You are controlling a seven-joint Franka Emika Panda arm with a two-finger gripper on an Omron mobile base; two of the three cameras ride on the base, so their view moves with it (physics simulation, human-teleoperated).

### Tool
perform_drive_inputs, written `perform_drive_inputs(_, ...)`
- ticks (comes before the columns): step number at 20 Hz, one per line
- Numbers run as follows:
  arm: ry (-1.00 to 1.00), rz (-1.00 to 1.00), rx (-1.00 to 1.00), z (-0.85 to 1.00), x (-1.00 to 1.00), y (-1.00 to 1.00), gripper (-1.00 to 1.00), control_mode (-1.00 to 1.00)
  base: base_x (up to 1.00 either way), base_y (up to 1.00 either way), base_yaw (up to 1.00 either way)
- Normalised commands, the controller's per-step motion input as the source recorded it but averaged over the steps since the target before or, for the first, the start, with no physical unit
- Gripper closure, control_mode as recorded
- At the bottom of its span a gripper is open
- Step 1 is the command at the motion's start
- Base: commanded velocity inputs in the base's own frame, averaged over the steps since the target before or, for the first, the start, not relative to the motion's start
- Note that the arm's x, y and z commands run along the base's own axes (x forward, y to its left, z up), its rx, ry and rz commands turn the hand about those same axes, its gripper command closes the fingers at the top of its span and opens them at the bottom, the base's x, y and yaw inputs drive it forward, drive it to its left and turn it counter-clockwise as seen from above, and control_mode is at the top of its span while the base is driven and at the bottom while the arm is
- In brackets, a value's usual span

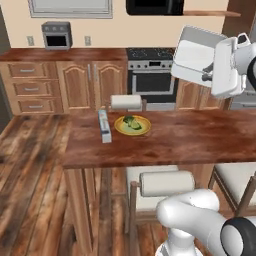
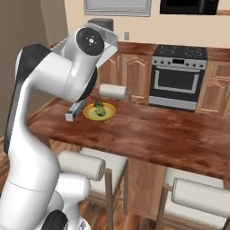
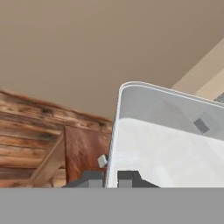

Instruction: Retrieve the tupperware and aluminum foil from the cabinet and place them on the dining counter near the plate with lemon wedge and broccoli to prepare for storing leftovers.

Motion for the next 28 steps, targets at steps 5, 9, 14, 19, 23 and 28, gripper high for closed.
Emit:
perform_drive_inputs(5,0.0,0.0,0.0,0.0,0.0,0.0,1.0,1.0,0.63,0.14,0.14)
perform_drive_inputs(9,0.0,0.0,0.0,0.0,0.0,0.0,1.0,1.0,0.72,0.0,0.0)
perform_drive_inputs(14,0.0,0.0,0.0,0.0,0.0,0.0,1.0,1.0,0.82,0.06,0.0)
perform_drive_inputs(19,0.0,0.0,0.0,0.0,0.0,0.0,1.0,1.0,0.89,0.08,-0.12)
perform_drive_inputs(23,0.0,0.0,0.0,0.0,0.0,0.0,1.0,1.0,0.89,0.06,-0.27)
perform_drive_inputs(28,0.0,0.0,0.0,0.0,0.0,0.0,1.0,1.0,0.69,0.02,-0.34)
